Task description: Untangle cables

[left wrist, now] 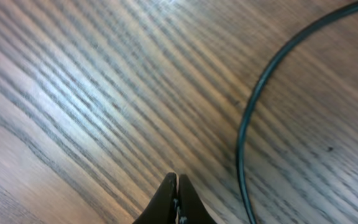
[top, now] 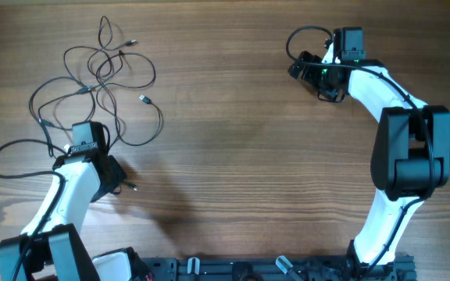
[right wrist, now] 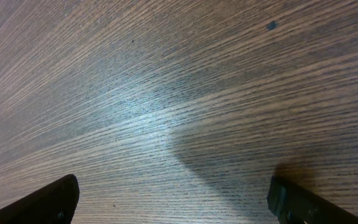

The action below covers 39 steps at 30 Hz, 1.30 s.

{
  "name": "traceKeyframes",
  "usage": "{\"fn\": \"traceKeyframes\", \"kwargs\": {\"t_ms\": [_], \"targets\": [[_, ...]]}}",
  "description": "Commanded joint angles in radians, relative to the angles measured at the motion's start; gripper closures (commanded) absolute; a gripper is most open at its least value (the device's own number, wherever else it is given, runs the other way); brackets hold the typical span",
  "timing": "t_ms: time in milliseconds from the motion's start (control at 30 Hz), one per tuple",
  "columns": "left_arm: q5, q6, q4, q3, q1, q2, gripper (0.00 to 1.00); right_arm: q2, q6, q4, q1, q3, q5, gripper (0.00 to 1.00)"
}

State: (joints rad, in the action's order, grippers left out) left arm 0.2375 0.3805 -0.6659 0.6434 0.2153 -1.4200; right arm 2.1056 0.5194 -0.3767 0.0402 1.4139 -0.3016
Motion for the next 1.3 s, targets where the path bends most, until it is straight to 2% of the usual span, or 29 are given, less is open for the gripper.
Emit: {"fn": "traceKeyframes", "kwargs": {"t_ms": [0,100,167,233,533,867,1033,1267], "targets": [[-0.032,0.047,0.035,-0.063,0.006,0.013,0.95,0.019,0.008,0.003,-0.005,-0.011,0.020,0.00],[-0.156,0.046,0.121,-0.103,0.006,0.013,0.86,0.020,0.008,0.004,-0.005,-0.011,0.020,0.00],[-0.281,0.047,0.149,-0.103,0.006,0.013,0.89,0.020,0.008,0.004,-0.005,-0.011,0.020,0.00],[-0.346,0.047,0.203,-0.103,0.006,0.013,0.91,0.019,0.008,0.006,-0.005,-0.011,0.020,0.00],[-0.345,0.047,0.394,-0.104,0.006,-0.004,0.87,0.019,0.008,0.006,-0.005,-0.011,0.020,0.00],[-0.354,0.047,0.531,-0.104,0.005,-0.204,0.79,0.019,0.041,0.006,-0.005,-0.011,0.020,0.00],[-0.379,0.047,0.729,-0.104,0.005,-0.287,0.78,0.019,0.040,0.006,-0.005,-0.011,0.020,0.00],[-0.392,0.046,0.917,-0.097,0.006,-0.341,0.77,0.020,0.040,0.006,-0.005,-0.011,0.021,0.00]]}}
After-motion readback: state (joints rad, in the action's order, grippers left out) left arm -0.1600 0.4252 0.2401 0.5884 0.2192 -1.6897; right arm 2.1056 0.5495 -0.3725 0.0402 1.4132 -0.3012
